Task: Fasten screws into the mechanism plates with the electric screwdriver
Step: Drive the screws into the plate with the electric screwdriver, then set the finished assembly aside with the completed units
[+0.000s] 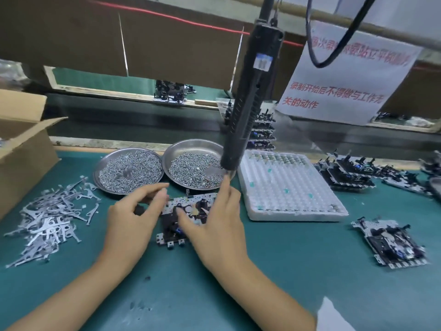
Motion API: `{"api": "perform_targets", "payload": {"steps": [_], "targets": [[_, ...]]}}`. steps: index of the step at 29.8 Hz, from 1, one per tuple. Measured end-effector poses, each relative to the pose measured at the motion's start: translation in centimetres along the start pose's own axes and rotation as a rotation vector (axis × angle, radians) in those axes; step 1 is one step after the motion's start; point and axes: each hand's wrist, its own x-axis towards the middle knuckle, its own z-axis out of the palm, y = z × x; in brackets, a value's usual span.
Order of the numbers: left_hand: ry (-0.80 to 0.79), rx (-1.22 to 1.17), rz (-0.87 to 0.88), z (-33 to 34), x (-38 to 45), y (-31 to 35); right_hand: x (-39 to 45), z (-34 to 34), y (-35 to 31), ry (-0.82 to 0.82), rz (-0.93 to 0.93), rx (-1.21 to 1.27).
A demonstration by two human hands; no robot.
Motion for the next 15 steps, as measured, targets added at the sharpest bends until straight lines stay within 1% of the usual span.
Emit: {"api": "perform_targets", "payload": {"steps": [3, 6, 9, 15], "targets": [[0.081, -0.053, -0.015, -0.3, 0.6, -0.2, 0.0, 1.3, -1.5, -0.09, -0.011, -0.087], [0.113, -0.075, 0.005, -0.5, 0.5, -0.5, 0.2, 1.9, -1.6, -0.166, 0.003, -0.199], [0.117, -0.059, 0.028, -0.5, 0.4, -0.6, 0.5, 2.1, -1.7, -0.144, -0.001, -0.192], [0.112, -0.08, 0.052, -0.7, 0.2, -1.0, -1.3, 0.6, -1.5, -0.191, -0.075, -0.153]]}}
